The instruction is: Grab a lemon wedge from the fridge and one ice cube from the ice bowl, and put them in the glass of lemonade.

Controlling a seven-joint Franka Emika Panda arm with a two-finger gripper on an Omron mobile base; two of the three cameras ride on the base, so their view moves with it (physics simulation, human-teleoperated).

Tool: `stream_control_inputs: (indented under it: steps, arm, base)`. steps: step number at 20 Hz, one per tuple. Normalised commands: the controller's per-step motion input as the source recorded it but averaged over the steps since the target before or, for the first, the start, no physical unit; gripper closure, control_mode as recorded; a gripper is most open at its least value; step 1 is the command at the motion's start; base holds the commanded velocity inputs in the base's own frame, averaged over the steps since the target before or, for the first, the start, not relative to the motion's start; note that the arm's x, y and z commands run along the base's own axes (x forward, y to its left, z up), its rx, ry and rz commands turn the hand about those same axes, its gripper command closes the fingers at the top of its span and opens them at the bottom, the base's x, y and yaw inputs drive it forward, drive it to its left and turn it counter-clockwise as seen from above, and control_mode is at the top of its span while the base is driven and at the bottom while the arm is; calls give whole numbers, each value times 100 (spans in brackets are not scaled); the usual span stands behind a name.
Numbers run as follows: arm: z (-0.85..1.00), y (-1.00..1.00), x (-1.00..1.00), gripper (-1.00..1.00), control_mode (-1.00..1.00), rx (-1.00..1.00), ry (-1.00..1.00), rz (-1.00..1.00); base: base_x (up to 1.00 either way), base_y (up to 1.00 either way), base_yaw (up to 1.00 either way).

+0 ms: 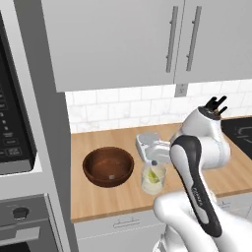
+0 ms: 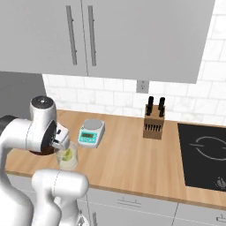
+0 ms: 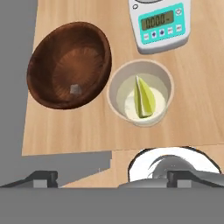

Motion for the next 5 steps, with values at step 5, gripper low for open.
stream_control_inputs:
  steps: [5]
  arm:
    - [43,36,2,-100,-100,3,0,0]
  base:
    - [0,0,0]
